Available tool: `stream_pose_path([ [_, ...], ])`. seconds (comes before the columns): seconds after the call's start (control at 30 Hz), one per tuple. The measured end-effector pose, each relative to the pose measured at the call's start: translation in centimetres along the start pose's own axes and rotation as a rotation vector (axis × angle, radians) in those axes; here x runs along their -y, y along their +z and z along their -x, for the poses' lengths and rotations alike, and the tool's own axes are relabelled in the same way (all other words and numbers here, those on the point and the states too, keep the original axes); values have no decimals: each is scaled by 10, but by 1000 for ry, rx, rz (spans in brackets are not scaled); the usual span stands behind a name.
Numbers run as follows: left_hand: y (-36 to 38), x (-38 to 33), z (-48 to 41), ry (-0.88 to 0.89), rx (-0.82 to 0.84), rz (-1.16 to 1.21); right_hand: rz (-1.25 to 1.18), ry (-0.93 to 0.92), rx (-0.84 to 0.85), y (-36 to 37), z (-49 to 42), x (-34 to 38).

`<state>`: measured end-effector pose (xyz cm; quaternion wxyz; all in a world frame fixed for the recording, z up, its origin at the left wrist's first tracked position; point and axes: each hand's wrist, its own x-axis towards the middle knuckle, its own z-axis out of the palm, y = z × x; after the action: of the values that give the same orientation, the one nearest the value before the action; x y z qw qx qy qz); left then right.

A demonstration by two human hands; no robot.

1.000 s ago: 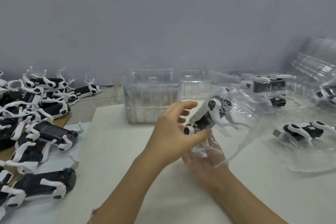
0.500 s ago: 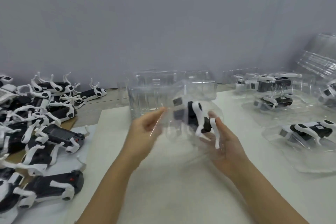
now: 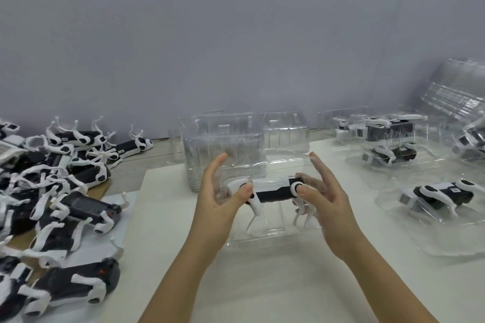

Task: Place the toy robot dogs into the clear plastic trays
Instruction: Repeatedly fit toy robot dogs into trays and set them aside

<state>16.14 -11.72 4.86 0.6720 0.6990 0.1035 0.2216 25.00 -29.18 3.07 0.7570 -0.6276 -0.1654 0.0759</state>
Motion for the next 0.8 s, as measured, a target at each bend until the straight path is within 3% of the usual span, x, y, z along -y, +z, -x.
stream_pose_path([
  [0.17, 27, -16, -2, -129, 59, 166, 32, 70, -11, -26, -1, 28],
  [0.3, 77, -29, -20, -335, 186, 313, -335, 27, -121, -85, 0, 69],
  [0.33, 93, -31, -26, -365, 208, 328, -316, -3, -141, -101, 1, 78],
  [0.5, 189, -44, -38, -453, 321, 365, 324, -92, -267, -170, -9, 110],
  [0.67, 263, -48, -36, -617, 503, 317, 356, -177, -699, -242, -37, 106],
  [0.8, 283, -35, -34, -596, 544, 344, 523, -141, -824, -282, -42, 79],
])
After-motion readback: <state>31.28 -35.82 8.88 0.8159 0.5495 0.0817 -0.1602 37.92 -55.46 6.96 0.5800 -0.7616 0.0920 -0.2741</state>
